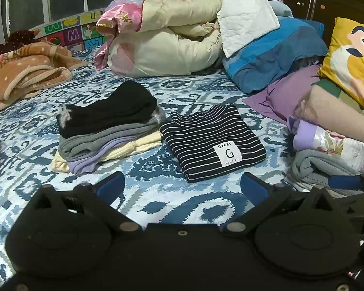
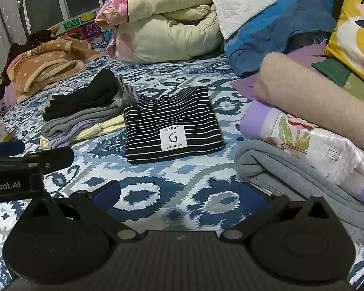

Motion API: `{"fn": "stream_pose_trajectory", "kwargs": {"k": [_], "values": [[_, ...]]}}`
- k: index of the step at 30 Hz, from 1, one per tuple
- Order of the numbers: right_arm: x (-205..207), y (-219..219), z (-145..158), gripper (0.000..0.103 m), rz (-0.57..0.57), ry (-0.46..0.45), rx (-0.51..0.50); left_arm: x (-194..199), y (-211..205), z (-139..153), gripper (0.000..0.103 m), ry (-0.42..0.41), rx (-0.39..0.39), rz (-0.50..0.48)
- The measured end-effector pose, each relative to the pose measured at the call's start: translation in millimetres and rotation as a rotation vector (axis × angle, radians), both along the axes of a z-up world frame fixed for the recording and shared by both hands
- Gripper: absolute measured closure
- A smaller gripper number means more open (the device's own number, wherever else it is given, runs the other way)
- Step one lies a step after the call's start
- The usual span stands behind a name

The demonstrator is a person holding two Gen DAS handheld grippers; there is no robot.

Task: Fold clothes
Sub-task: 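Move both grippers toward the folded black-and-white striped shirt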

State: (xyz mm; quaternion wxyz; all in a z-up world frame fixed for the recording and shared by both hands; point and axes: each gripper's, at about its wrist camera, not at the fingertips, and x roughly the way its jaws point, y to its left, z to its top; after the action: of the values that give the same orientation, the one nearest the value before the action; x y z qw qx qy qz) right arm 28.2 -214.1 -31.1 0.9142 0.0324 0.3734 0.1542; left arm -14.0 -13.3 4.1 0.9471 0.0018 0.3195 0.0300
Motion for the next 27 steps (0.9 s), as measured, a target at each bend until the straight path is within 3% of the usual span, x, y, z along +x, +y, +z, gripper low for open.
{"fn": "stream_pose_trajectory", "kwargs": {"k": [27], "values": [[1.6, 7.5, -2.5, 0.000, 0.022, -0.006, -0.002, 4.2, 2.3, -5.2, 0.000, 0.005, -0.012, 0.006]]}}
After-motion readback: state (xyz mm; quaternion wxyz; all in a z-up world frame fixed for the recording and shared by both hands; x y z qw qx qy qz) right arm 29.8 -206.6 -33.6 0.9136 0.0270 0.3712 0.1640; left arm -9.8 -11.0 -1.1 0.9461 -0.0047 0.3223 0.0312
